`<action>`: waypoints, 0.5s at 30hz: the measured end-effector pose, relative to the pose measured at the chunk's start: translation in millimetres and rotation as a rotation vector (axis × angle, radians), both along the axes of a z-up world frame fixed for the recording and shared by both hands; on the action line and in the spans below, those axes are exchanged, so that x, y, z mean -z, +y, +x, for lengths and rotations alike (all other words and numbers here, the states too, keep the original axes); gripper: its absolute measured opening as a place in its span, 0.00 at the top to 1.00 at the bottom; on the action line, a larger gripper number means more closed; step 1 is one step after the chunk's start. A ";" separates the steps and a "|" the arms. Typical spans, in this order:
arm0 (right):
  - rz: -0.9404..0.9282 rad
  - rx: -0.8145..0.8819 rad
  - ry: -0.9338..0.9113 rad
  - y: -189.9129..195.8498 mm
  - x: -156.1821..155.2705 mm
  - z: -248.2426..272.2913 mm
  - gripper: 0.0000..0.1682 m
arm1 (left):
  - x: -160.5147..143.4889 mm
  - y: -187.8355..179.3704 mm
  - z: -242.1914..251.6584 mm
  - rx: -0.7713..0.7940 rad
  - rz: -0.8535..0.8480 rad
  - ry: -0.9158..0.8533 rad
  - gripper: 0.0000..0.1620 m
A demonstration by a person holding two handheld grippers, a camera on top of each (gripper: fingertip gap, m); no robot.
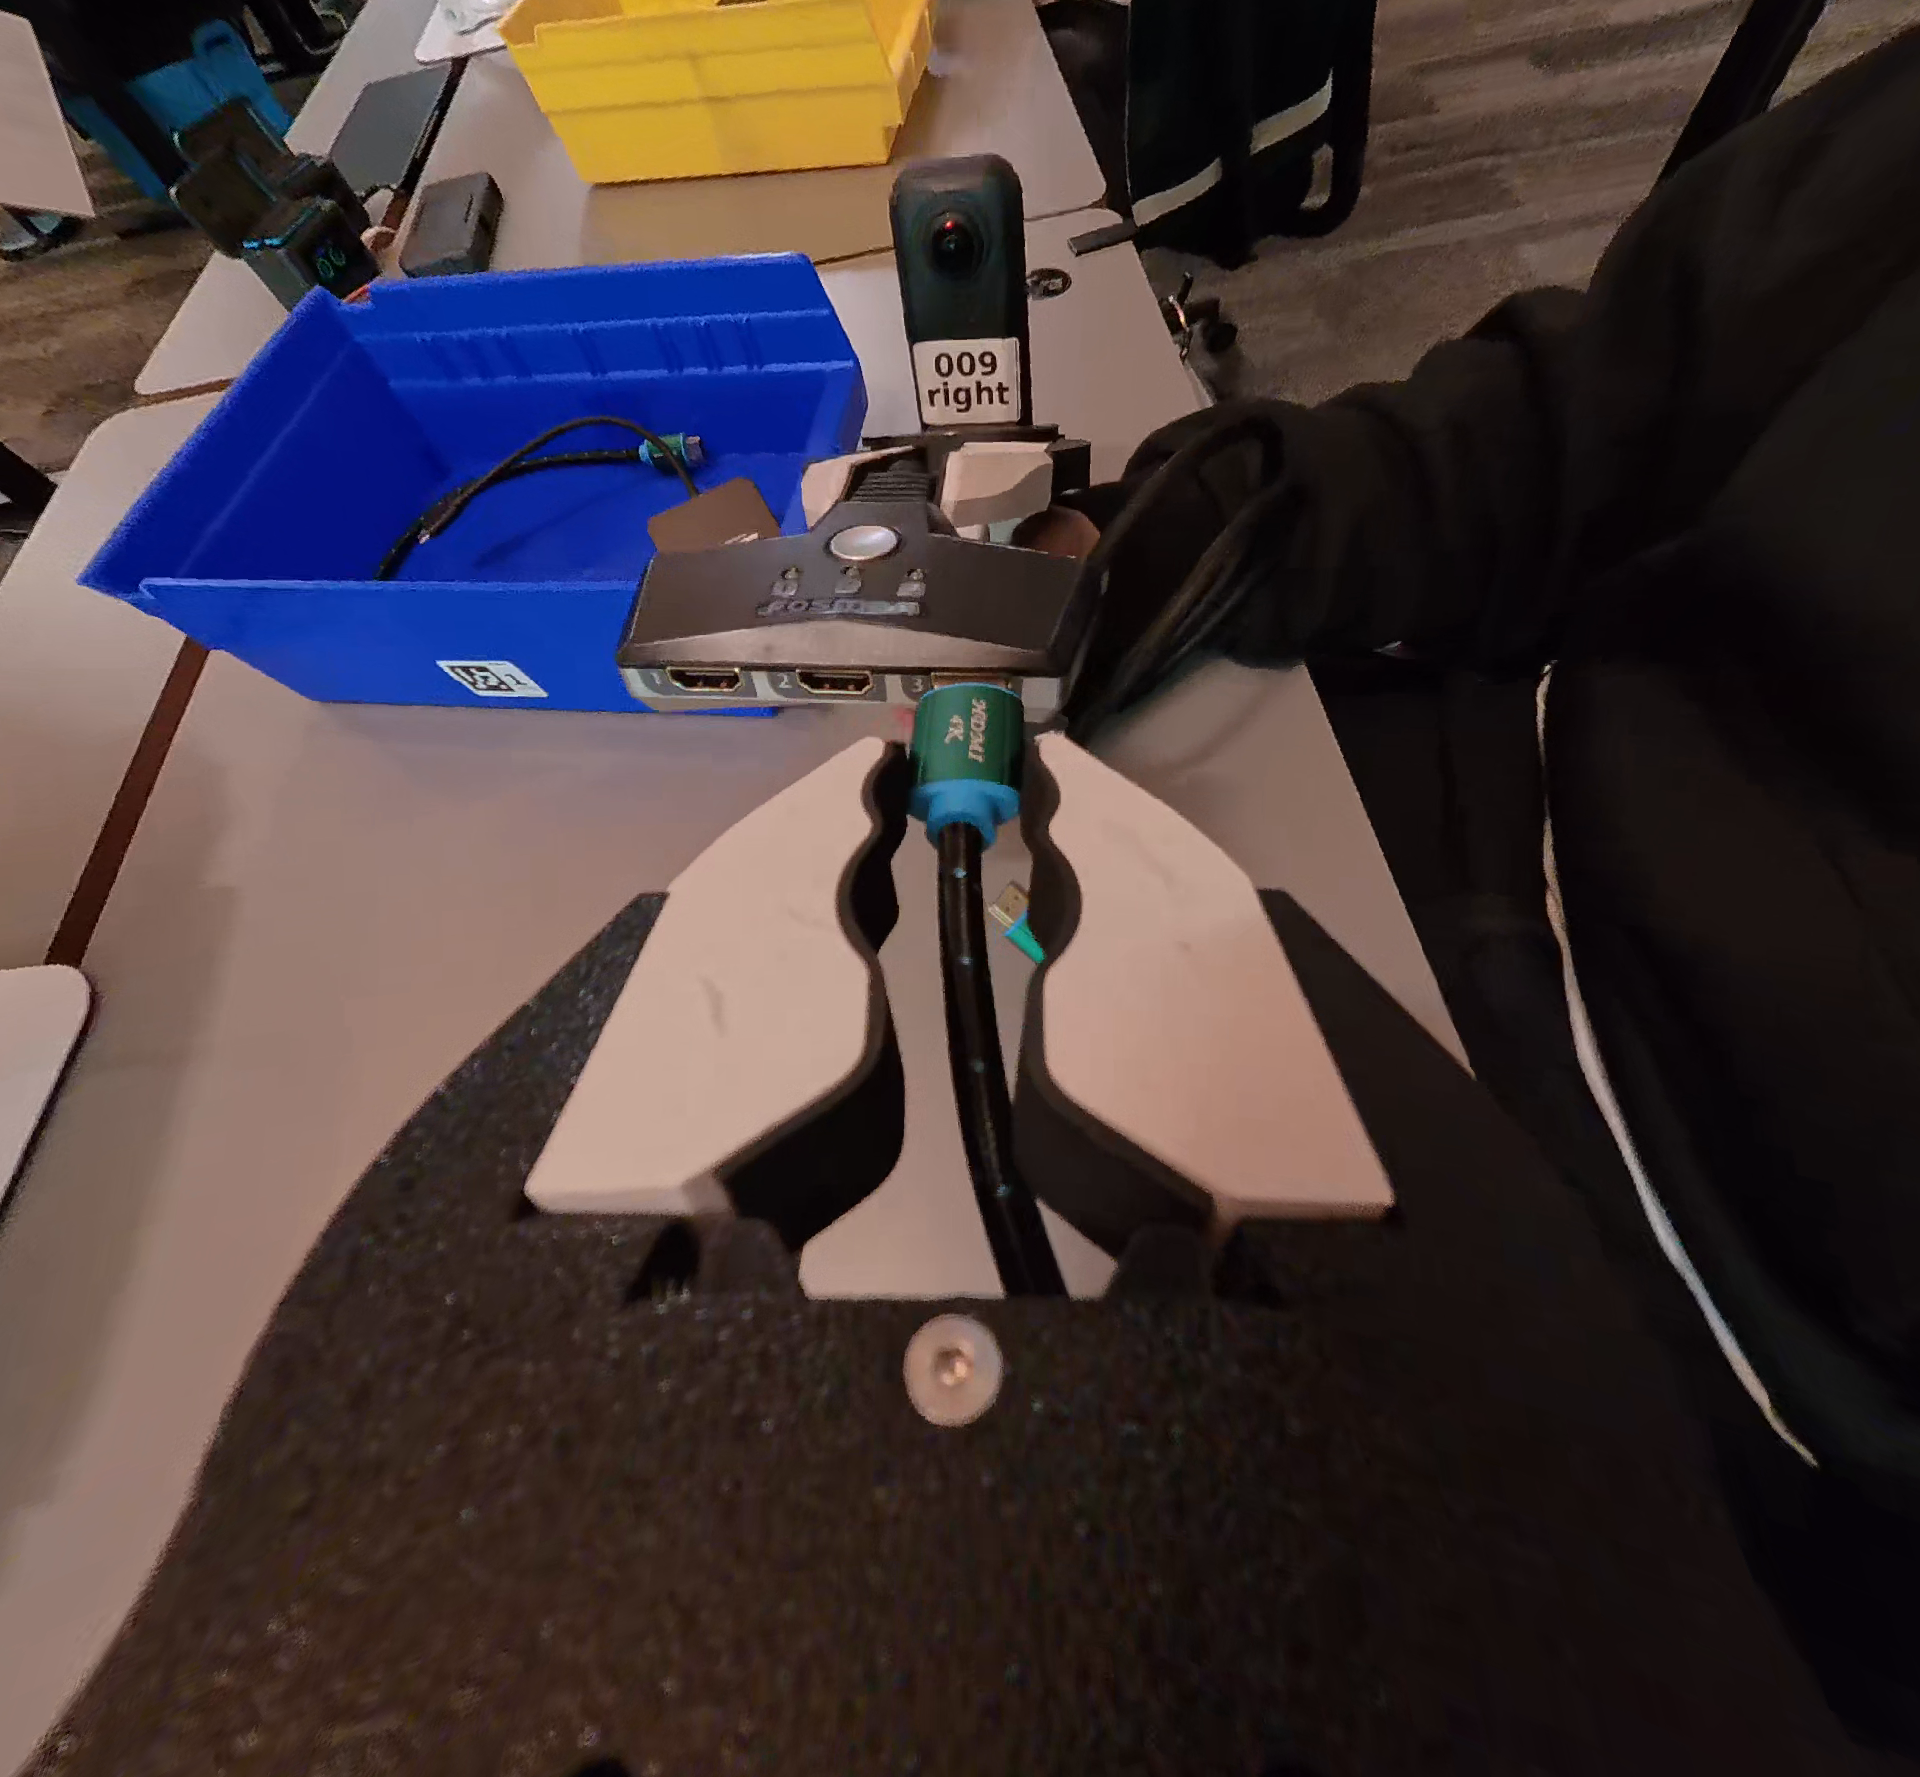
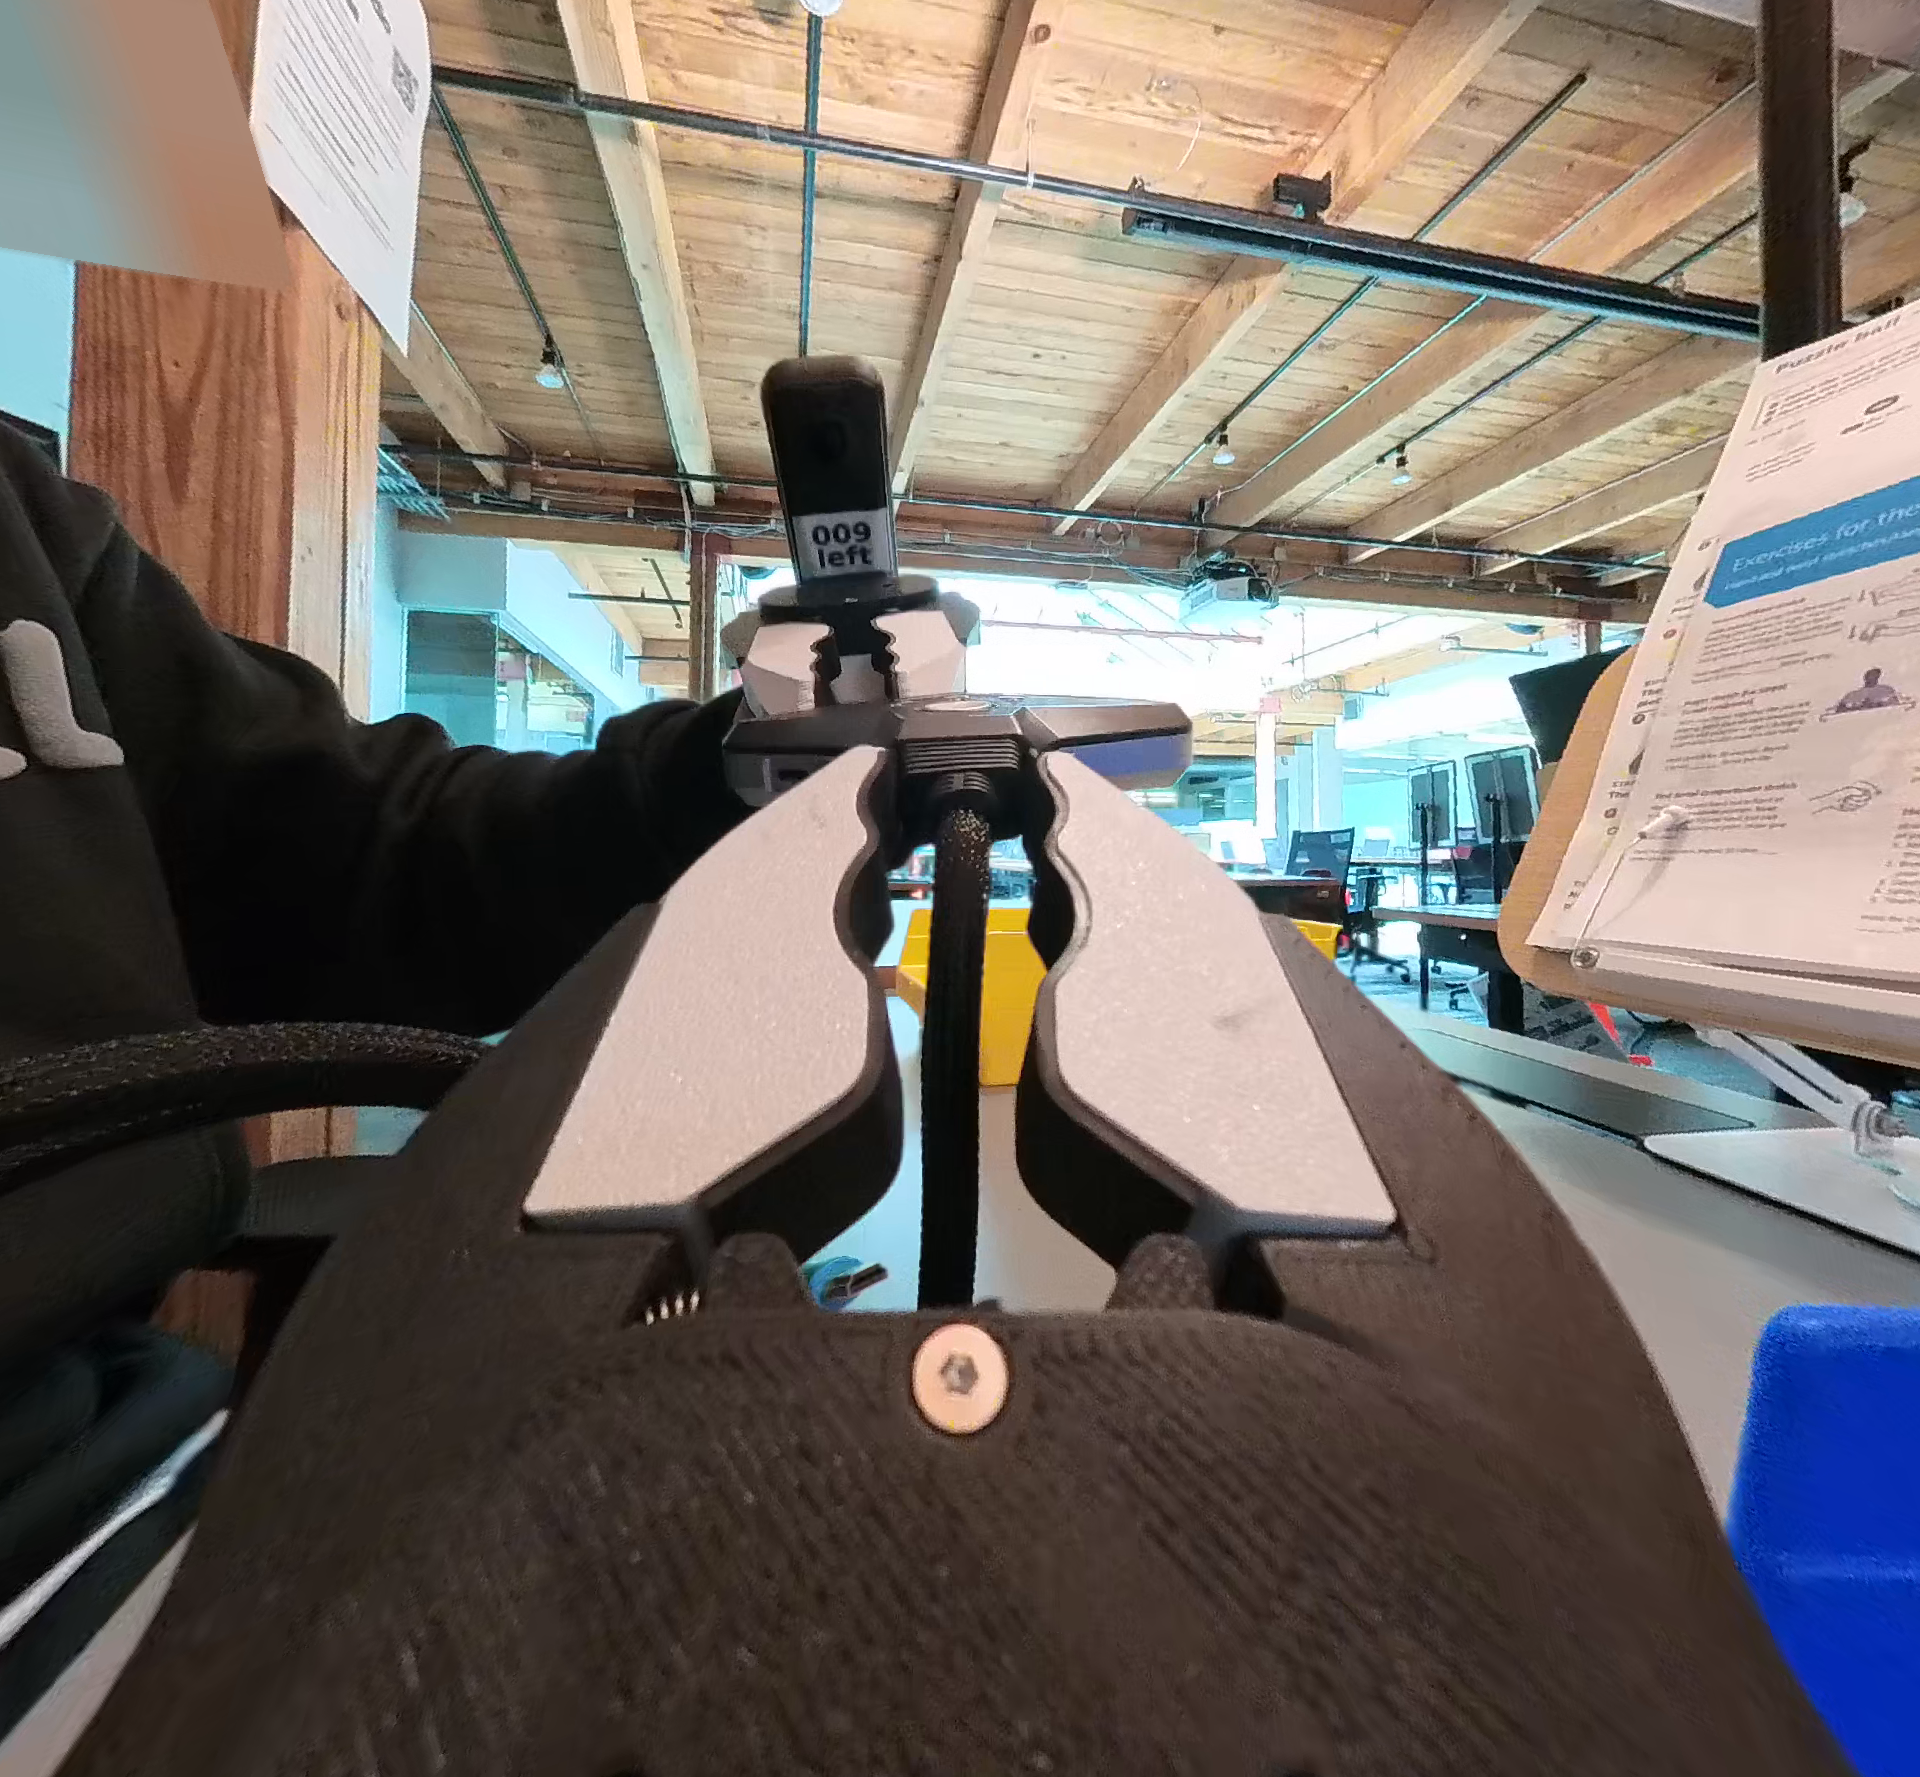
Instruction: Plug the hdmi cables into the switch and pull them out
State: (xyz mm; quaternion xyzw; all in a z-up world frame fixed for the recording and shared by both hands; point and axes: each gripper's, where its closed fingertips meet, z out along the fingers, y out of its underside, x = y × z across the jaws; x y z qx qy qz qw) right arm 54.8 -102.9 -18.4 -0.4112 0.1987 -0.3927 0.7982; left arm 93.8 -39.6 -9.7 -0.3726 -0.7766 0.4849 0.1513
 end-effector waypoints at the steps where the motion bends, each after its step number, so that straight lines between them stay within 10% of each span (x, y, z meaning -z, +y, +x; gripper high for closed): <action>1: -0.008 0.005 -0.004 0.7 -0.1 -0.2 0.86 | 0.2 0.3 0.1 0.002 0.003 -0.018 0.87; 15: 0.024 0.029 -0.019 -7.7 -5.5 -5.4 0.86 | 3.0 -7.2 -1.4 -0.019 0.004 -0.008 0.87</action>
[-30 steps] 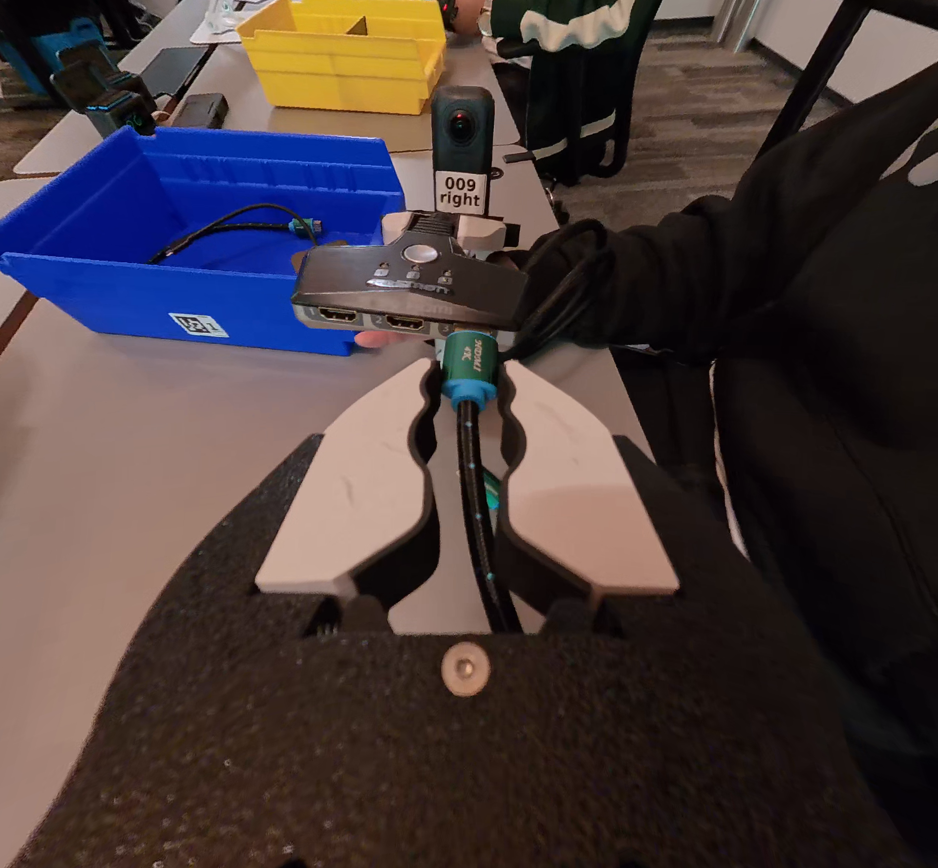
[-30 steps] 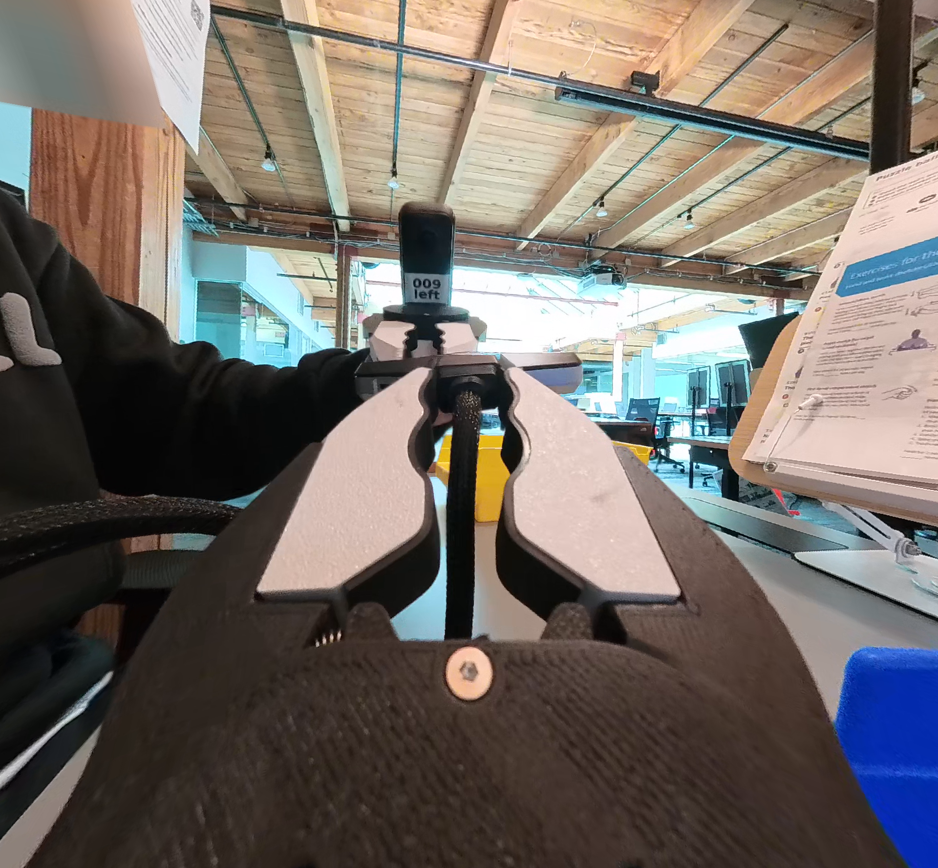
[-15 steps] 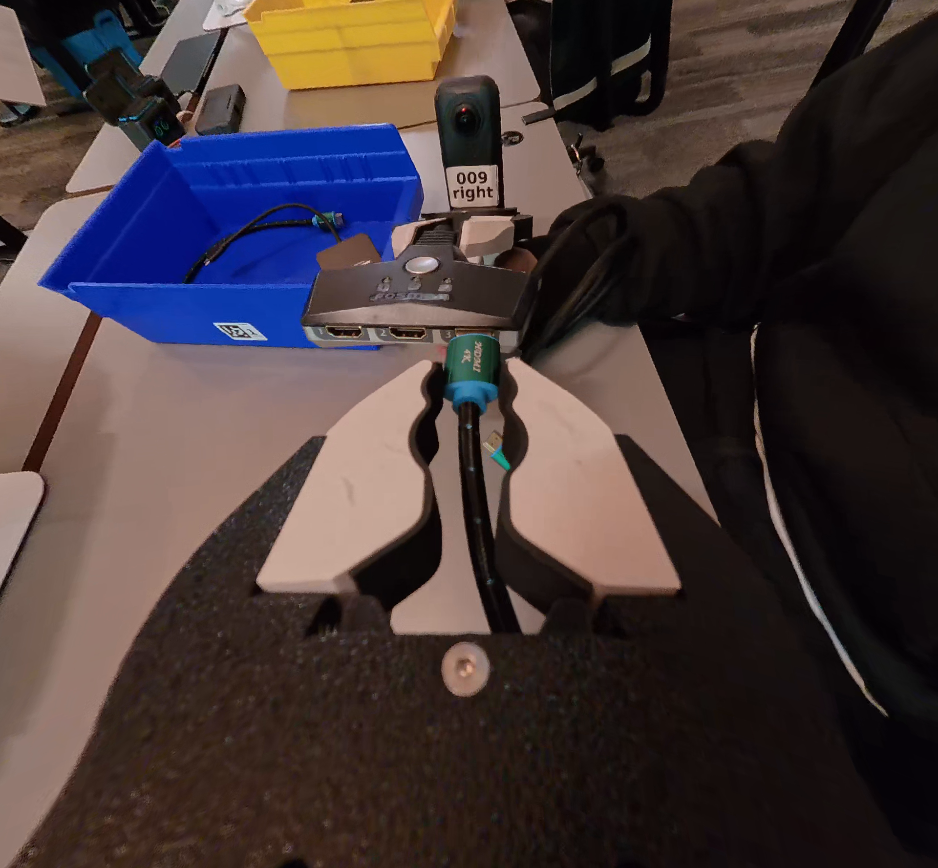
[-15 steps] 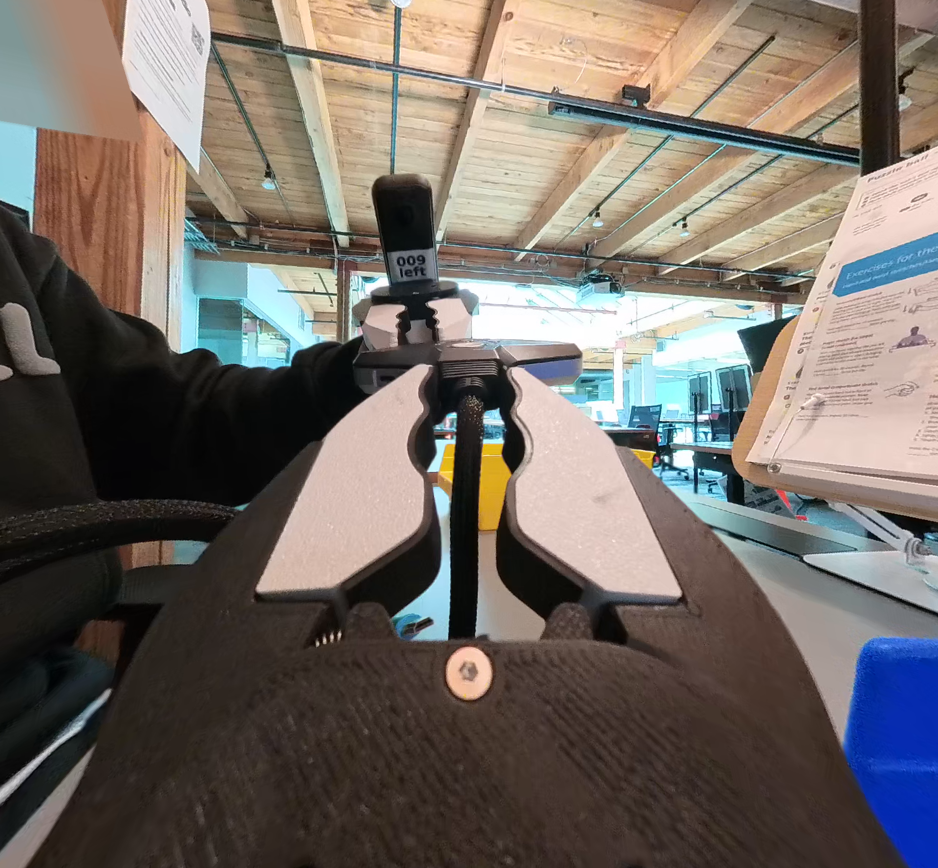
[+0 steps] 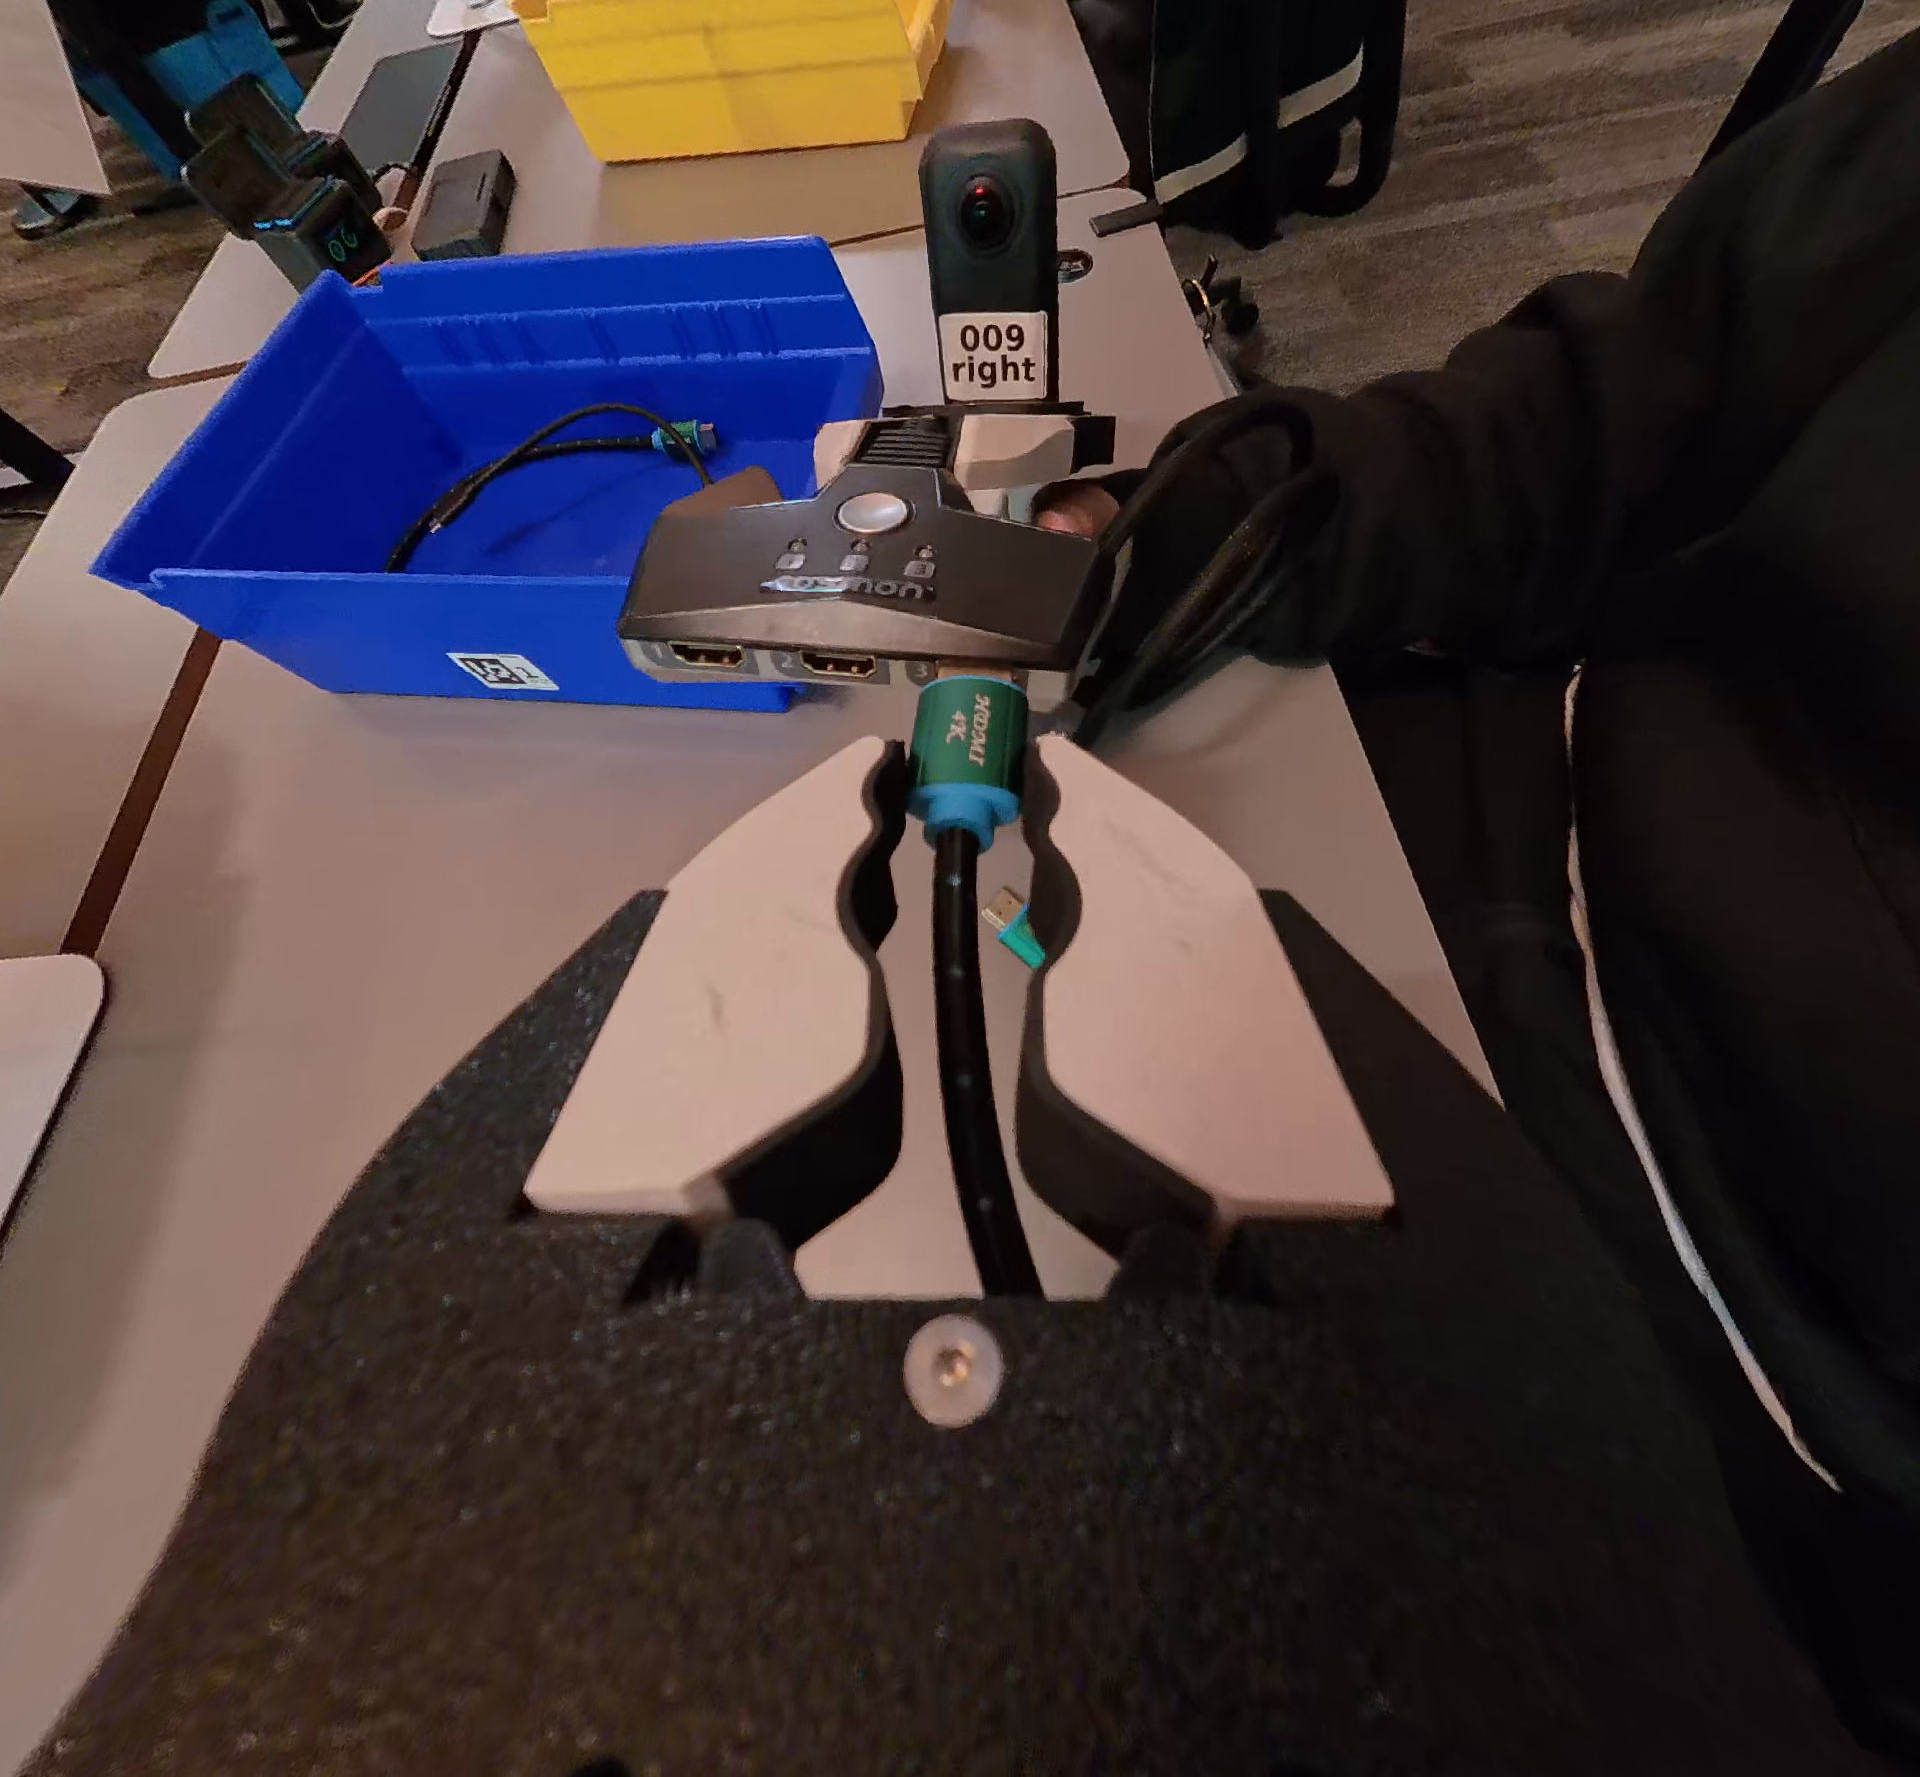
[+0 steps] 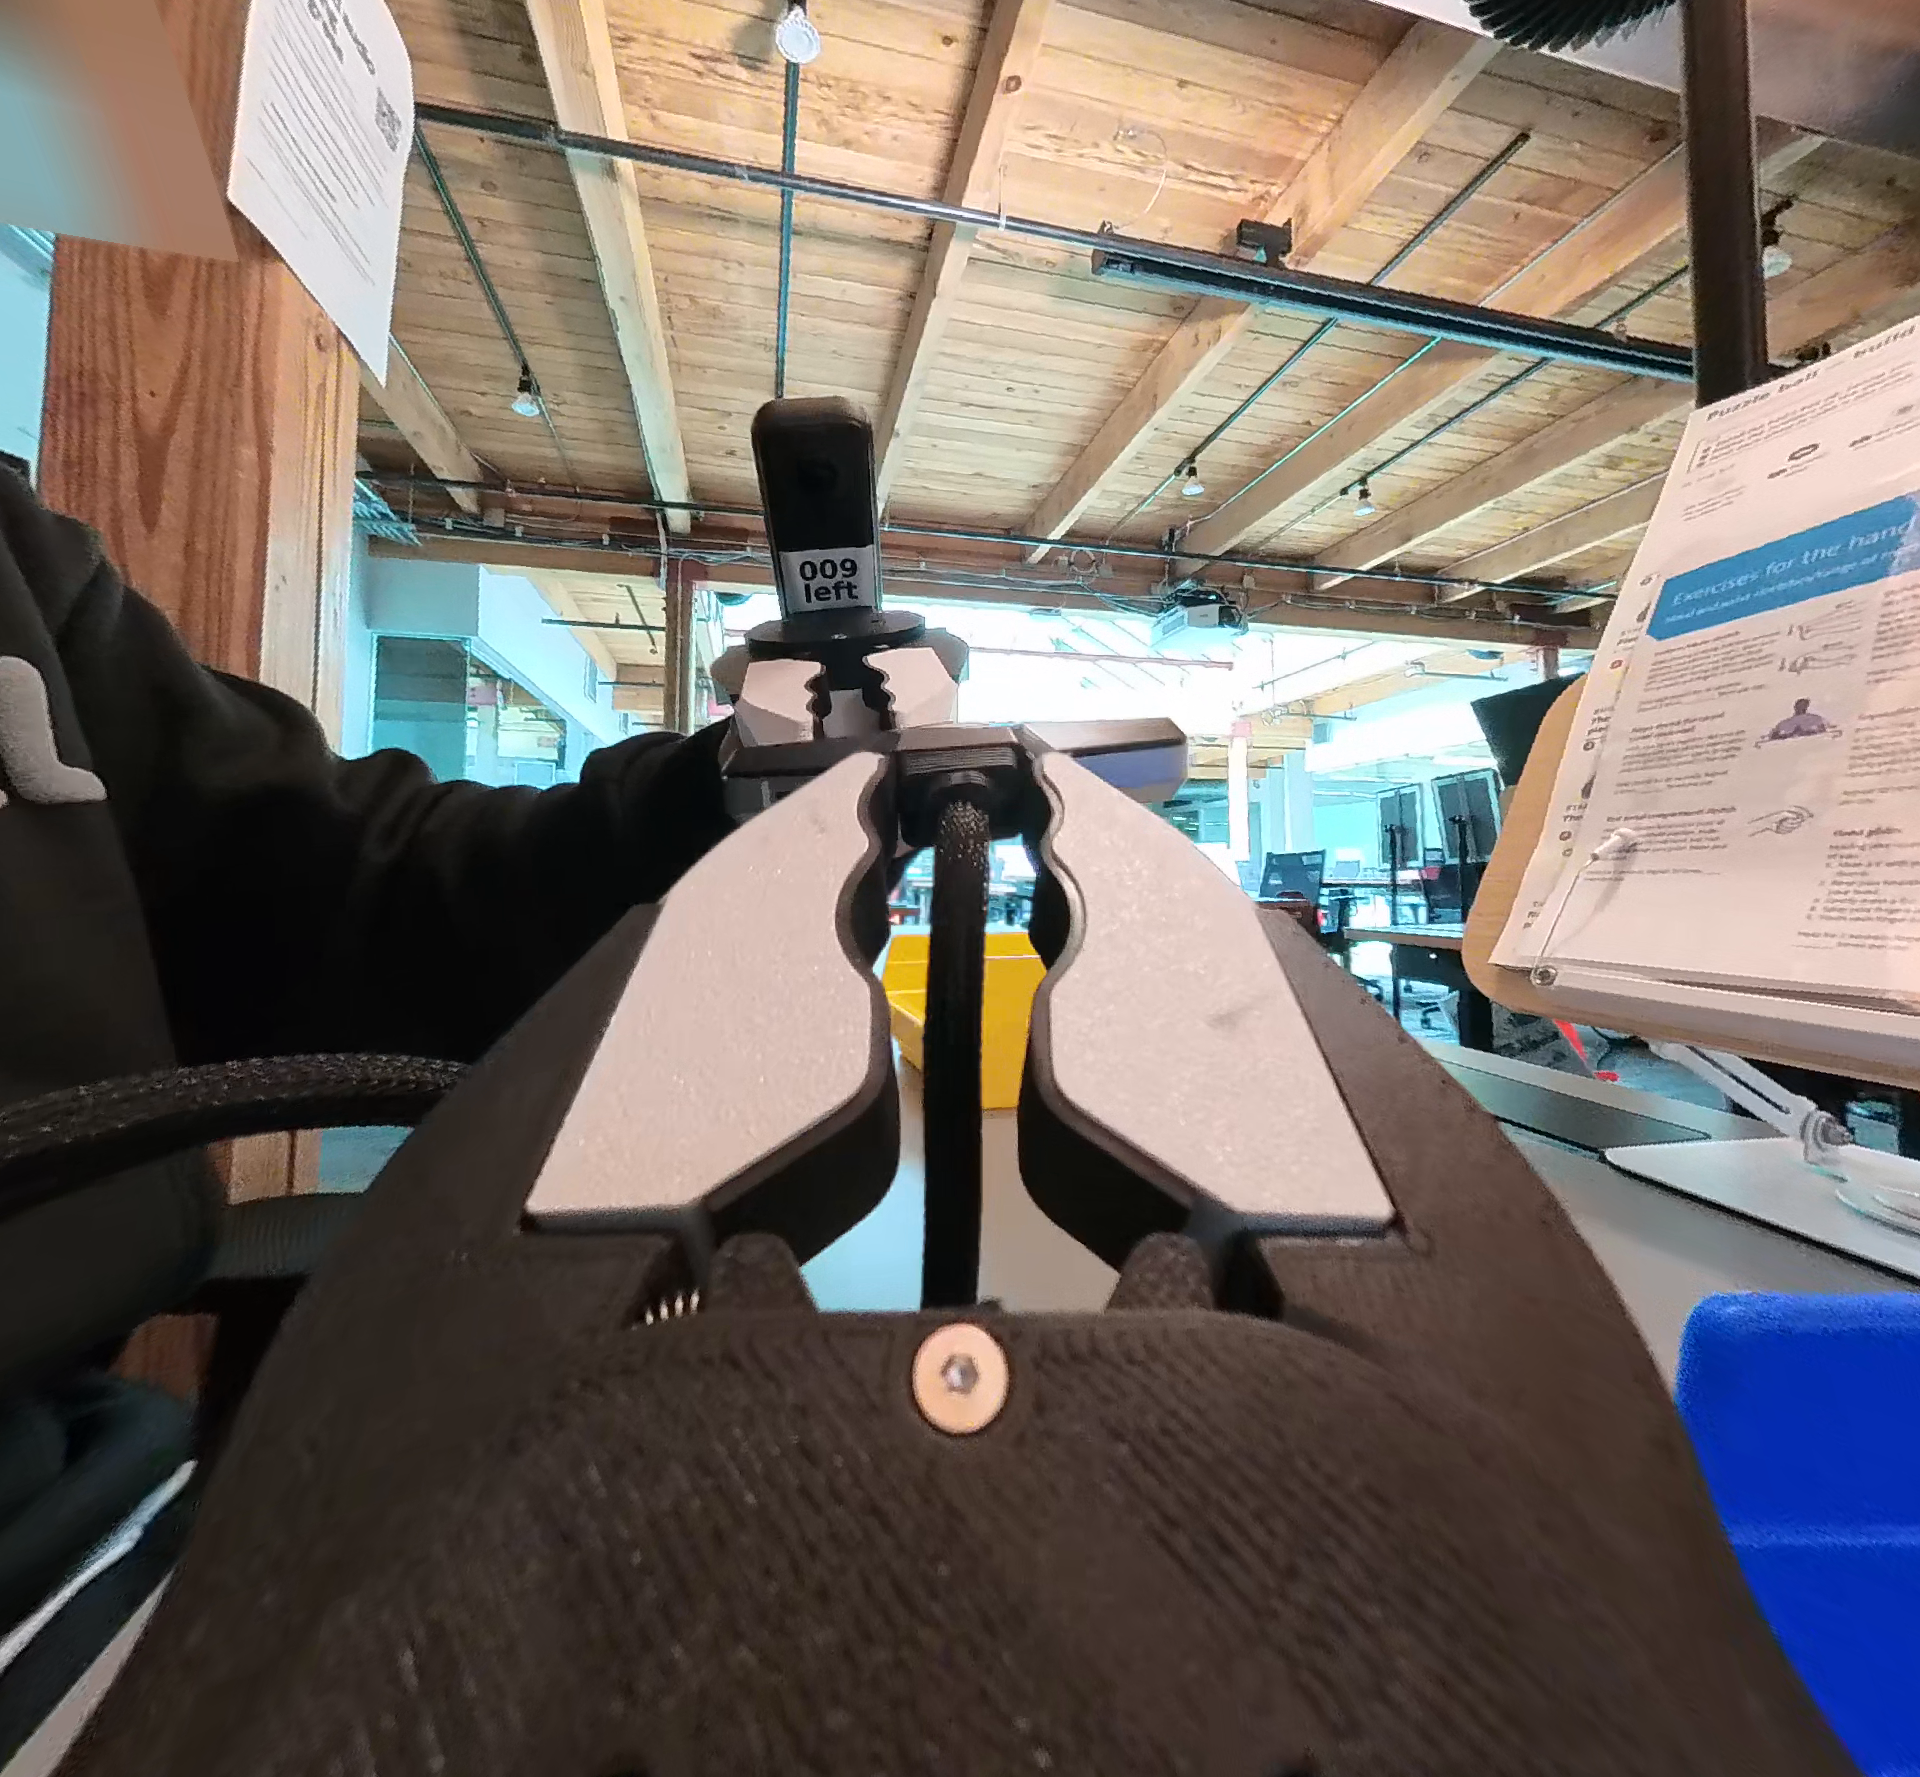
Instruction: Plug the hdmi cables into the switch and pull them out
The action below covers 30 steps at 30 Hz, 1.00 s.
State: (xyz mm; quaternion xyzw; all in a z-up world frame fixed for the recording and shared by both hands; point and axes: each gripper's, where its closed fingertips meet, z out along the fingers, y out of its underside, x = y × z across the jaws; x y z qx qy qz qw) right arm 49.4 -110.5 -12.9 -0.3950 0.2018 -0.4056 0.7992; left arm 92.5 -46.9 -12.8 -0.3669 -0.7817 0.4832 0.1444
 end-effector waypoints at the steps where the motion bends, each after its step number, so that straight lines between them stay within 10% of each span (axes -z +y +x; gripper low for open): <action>1: -0.004 0.014 0.001 -0.4 0.0 0.4 0.86 | 0.4 -0.3 0.4 -0.001 0.001 -0.003 0.87; 30: -0.050 -0.027 0.036 7.8 6.8 4.7 0.86 | 8.5 5.6 -2.1 0.007 -0.027 -0.085 0.87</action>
